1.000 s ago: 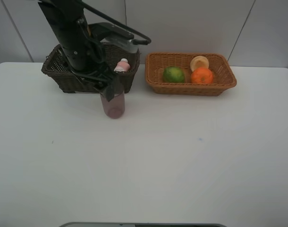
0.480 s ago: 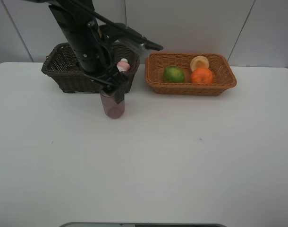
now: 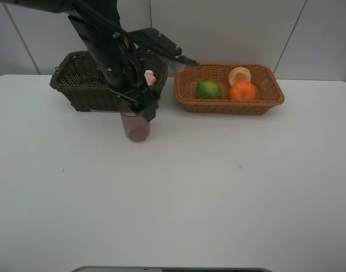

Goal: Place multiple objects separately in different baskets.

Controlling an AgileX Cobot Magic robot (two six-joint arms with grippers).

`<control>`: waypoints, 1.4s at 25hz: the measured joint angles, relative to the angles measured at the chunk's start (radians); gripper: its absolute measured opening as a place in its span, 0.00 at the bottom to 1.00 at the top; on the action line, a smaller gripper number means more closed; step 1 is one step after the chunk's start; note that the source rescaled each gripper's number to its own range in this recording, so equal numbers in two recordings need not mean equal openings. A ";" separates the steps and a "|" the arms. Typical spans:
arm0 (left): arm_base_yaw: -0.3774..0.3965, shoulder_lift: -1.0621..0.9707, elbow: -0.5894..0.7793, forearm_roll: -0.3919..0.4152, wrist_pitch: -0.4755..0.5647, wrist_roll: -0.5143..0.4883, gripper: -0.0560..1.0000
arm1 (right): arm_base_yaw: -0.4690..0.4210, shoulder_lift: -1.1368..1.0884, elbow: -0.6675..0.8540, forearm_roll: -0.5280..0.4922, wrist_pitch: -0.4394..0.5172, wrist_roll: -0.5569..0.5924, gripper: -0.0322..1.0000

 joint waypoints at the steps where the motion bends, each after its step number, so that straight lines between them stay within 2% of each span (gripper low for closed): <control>1: 0.000 0.007 0.000 0.000 -0.005 0.000 1.00 | 0.000 0.000 0.000 0.000 0.000 0.000 0.90; 30: -0.012 0.209 0.000 0.004 -0.128 0.031 0.99 | -0.001 0.000 0.000 0.000 0.000 0.000 0.90; 32: -0.012 0.215 0.000 0.004 -0.129 0.031 0.96 | -0.001 0.000 0.000 0.000 0.000 0.000 0.90; 33: -0.012 0.218 0.000 0.004 -0.129 0.031 0.90 | -0.001 0.000 0.000 0.000 0.000 0.000 0.90; 34: -0.012 0.221 0.000 0.004 -0.129 0.031 0.84 | -0.001 0.000 0.000 0.000 0.000 0.000 0.90; 35: -0.012 0.225 0.000 0.004 -0.129 0.031 0.73 | -0.001 0.000 0.000 0.000 0.000 0.000 0.90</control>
